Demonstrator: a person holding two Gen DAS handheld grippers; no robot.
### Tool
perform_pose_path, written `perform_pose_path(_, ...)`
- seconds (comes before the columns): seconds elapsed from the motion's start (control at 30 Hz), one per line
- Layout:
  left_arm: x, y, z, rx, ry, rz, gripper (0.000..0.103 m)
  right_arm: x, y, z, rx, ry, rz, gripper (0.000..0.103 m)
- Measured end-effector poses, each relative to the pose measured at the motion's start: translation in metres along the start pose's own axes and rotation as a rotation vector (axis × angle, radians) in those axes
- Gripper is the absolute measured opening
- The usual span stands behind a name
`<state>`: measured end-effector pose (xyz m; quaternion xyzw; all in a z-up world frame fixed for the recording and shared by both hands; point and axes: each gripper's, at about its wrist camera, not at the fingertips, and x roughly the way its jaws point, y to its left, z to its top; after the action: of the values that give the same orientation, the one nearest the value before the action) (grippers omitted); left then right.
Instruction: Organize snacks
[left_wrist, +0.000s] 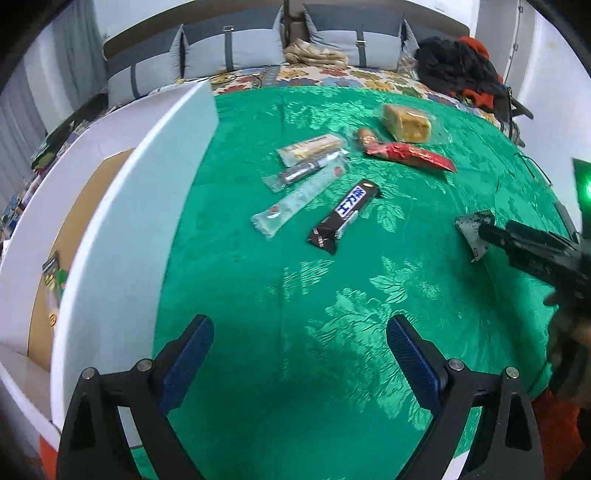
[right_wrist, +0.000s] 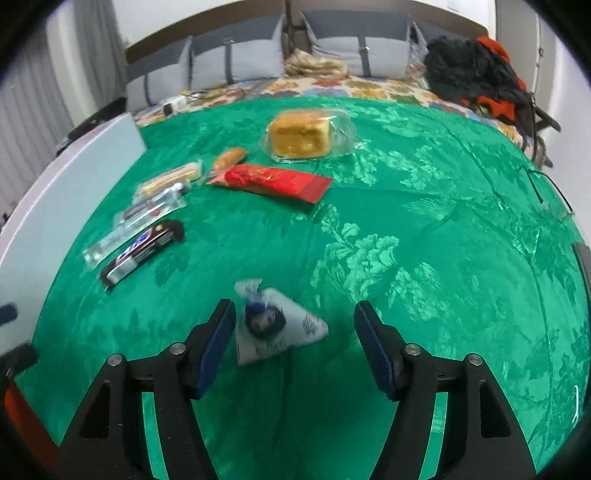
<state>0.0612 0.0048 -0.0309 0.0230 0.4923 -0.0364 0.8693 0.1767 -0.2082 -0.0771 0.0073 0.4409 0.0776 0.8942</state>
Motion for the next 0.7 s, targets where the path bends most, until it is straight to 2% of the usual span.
perform_pose_path(0.2, 0.004, -0.008, 0.008, 0.031, -0.005, 0.012, 0.094, -0.002, 0.006, -0.014, -0.055, 0.008, 0.013, 0.070)
perform_pose_path(0.63, 0.027, -0.007, 0.008, 0.038, 0.030, 0.033, 0.094, 0.011, -0.011, -0.028, -0.101, 0.054, -0.032, 0.070)
perform_pose_path(0.7, 0.039, -0.007, 0.006, 0.038, 0.047, 0.028, 0.094, 0.012, -0.014, -0.029, -0.113, 0.052, -0.028, 0.074)
